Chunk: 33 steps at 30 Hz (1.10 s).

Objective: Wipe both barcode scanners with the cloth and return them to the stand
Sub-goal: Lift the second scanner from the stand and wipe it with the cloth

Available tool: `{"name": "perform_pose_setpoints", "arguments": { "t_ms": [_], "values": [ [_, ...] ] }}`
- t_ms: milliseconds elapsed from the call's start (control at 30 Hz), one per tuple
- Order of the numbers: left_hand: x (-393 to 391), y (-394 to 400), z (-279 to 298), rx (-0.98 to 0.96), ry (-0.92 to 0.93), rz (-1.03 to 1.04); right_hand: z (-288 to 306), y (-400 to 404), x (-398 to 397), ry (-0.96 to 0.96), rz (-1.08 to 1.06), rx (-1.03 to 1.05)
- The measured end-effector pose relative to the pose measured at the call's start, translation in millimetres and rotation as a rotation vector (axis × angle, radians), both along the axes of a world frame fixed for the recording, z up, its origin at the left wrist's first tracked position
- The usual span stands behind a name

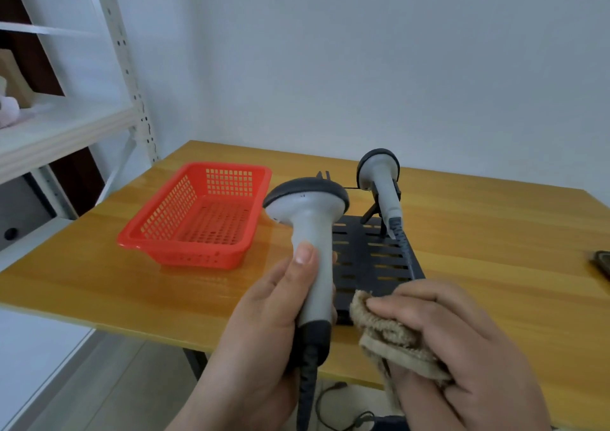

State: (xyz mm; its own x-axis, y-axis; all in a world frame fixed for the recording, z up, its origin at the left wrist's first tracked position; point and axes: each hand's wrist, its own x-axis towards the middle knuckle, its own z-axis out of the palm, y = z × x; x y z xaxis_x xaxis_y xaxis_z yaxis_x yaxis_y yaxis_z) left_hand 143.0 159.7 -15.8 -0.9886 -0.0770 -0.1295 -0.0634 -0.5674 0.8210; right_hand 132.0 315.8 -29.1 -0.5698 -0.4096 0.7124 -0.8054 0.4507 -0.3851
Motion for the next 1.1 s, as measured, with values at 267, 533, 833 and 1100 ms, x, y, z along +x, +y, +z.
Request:
{"name": "perform_pose_setpoints", "arguments": {
  "t_ms": [267, 533, 833, 1100],
  "values": [
    [2, 3, -2, 0.094, 0.12, -0.109, -3, -11, 2, 0.013, -0.132, -0.094],
    [6, 5, -2, -0.036, 0.114, -0.114, 26, -14, -14, 0.129, -0.191, -0.252],
    [8, 7, -5, -0.132, 0.158, -0.074, 20, -5, -34, 0.193, -0.166, -0.002],
    [5, 12, -6, -0.423, 0.123, -0.074, 14, -8, -29, 0.191, -0.164, -0.037]
  ]
}}
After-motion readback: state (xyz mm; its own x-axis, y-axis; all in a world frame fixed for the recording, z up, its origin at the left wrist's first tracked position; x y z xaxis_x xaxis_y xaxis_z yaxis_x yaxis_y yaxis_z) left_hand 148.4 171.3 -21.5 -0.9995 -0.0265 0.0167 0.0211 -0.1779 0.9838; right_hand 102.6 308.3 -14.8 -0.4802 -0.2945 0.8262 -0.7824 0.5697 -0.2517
